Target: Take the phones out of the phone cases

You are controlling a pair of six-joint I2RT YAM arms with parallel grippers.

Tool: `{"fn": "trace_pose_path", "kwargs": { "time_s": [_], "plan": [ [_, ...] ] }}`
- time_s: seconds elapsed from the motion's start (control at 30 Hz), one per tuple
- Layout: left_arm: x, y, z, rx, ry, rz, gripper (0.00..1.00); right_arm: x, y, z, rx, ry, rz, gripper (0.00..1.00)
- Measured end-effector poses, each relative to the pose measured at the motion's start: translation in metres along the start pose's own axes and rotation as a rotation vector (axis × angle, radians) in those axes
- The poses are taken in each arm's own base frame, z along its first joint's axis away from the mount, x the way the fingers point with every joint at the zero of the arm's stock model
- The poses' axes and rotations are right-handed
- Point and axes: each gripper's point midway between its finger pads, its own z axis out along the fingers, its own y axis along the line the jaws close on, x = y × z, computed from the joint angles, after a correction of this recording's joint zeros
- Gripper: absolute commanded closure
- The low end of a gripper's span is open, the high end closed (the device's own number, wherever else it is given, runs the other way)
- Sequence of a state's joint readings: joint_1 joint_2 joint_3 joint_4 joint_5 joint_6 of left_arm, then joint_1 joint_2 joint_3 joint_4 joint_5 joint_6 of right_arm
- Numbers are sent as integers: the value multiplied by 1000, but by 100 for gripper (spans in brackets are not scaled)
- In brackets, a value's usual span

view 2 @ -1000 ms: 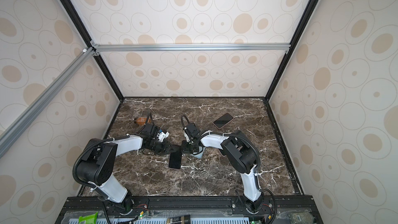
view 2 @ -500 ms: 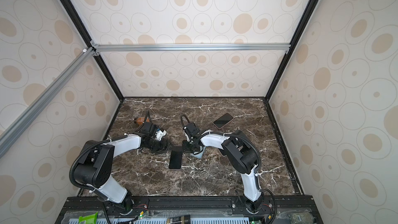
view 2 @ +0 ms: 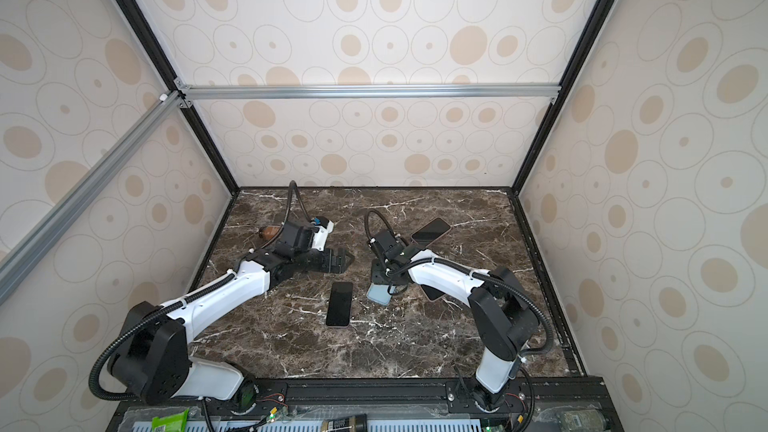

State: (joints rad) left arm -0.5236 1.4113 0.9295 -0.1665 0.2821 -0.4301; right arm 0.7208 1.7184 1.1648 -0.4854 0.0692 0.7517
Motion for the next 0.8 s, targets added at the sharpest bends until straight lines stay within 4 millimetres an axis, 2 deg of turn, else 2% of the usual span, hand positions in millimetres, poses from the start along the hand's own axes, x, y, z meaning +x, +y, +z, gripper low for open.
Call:
{"fn": "trace_pose_path", "kwargs": {
  "time_s": [0.1,0.3,0.53,0.8],
  "plan": [
    [12,-15,2,33,-48,42,1,3,-19,8,73,17,38,60],
    [40,1,1,18,-102,16,1,12,-29,24,122,56,72,60],
    [30,-3,-4,31,-165,24,1,16,-31,41,153,89,83,65],
    [26,-5,-5,39,-180,26,1,16,-34,43,172,95,94,76]
  ]
}}
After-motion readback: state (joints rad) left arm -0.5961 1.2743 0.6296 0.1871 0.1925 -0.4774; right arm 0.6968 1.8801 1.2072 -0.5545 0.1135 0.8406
